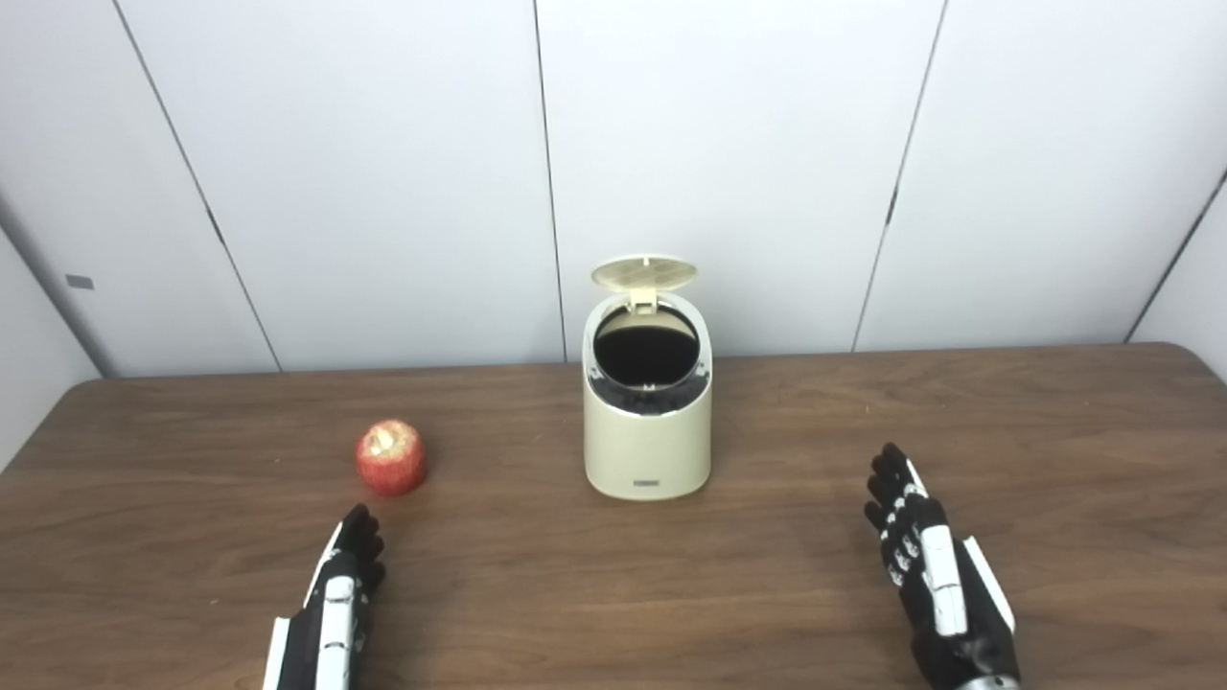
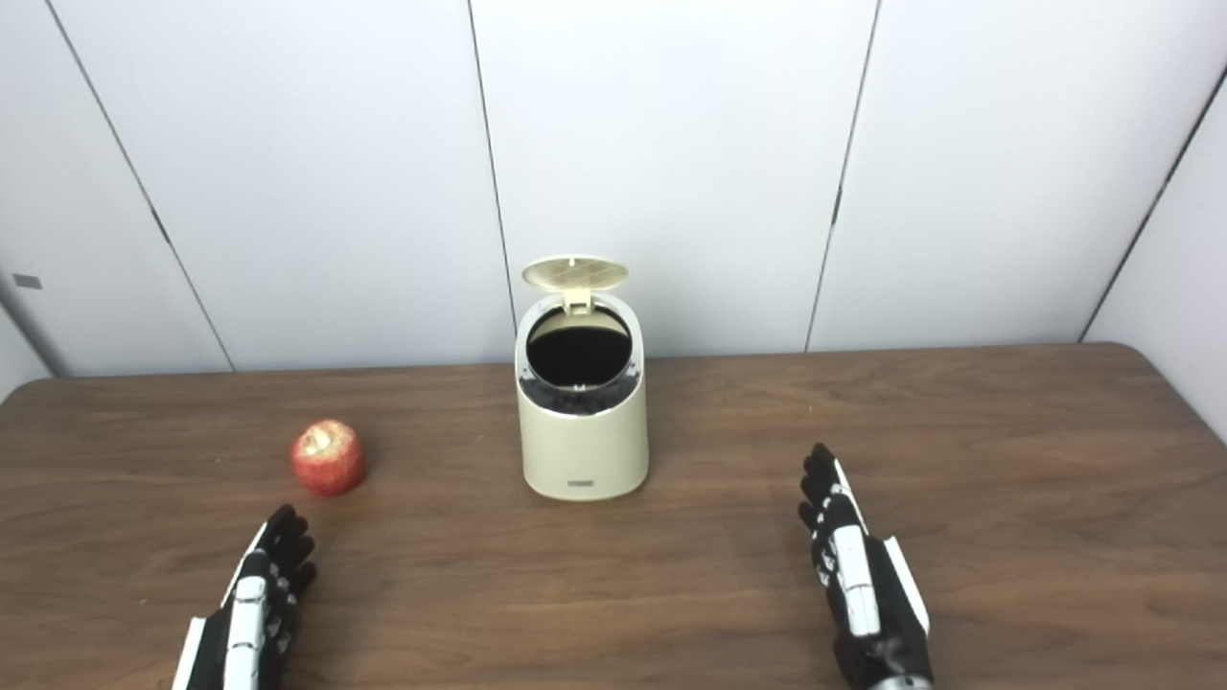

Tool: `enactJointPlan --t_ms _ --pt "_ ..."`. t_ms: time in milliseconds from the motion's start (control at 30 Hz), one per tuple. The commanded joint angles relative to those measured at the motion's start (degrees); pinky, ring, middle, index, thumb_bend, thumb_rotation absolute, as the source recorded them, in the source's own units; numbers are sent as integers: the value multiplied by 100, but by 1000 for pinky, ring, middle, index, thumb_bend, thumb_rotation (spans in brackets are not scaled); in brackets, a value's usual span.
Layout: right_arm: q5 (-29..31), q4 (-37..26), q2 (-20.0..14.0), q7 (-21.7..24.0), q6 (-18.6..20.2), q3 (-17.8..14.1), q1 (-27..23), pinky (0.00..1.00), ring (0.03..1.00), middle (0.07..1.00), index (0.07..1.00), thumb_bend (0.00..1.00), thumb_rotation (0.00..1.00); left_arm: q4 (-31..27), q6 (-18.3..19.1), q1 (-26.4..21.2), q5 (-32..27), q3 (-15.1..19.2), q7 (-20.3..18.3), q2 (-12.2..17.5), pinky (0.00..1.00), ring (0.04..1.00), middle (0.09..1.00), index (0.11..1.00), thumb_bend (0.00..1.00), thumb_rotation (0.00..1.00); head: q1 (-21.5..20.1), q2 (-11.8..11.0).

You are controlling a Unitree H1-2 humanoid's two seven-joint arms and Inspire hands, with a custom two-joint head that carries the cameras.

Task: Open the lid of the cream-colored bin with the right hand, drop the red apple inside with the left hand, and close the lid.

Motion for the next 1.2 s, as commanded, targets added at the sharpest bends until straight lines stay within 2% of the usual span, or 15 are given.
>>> enactJointPlan --t_ms 0,133,267,500,667,833,867,900,933,1000,1067,1133,1167 --pt "138 60 -89 71 -153 -95 -42 1000 1000 1000 1000 639 1000 -94 -149 7 146 -25 -3 47 969 962 955 961 508 899 109 -8" --pt "192 111 -186 86 -129 -150 -81 1000 1000 1000 1000 602 1000 -119 -156 15 328 -109 42 -37 965 956 953 960 485 834 410 -50" --pt "262 166 -312 149 -163 -184 -104 1000 1000 1000 1000 558 1000 -55 -204 8 426 -186 61 -96 942 944 947 958 521 757 781 -103" --pt "280 267 -530 250 -224 -185 -119 1000 1000 1000 1000 607 1000 25 -204 -3 540 -321 147 -249 936 947 943 962 532 733 1360 -166" --pt "299 -39 -523 198 55 -199 -87 1000 1000 1000 1000 633 1000 163 -343 -29 753 -389 264 -311 906 929 932 952 566 745 1635 -208" --pt "279 -562 -479 115 538 -157 -4 1000 1000 998 987 622 1000 146 -333 -35 837 -422 295 -321 901 940 949 957 571 738 1663 -249" --pt "267 -626 -477 111 613 -154 5 1000 1000 1000 987 630 1000 112 -301 -33 841 -418 296 -327 909 951 962 978 562 623 1663 -249" --pt "259 -703 -463 93 707 -156 14 1000 1000 1000 987 632 1000 53 -254 -26 889 -414 319 -337 911 954 966 983 560 594 1665 -261" --pt "237 -778 -451 69 806 -159 20 1000 1000 998 983 631 1000 -40 -188 -22 981 -400 379 -365 923 957 971 994 564 508 1664 -267" --pt "214 -885 -424 31 953 -165 25 1000 1000 999 985 635 1000 -243 -56 -44 1349 -381 556 -397 888 942 964 999 616 326 1664 -267" --pt "224 -977 -403 15 1066 -171 33 1000 1000 1000 987 632 1000 -432 66 -94 1897 -400 726 -360 867 913 945 993 678 245 1632 -260" --pt "239 -1050 -392 6 1133 -173 36 1000 1000 1000 993 619 1000 -528 104 -188 2198 -418 757 -254 884 909 945 996 736 192 1618 -241" --pt "233 -1076 -395 8 1149 -168 38 1000 1000 1000 997 618 1000 -565 146 -245 2348 -433 746 -181 855 911 950 996 754 172 1606 -229"
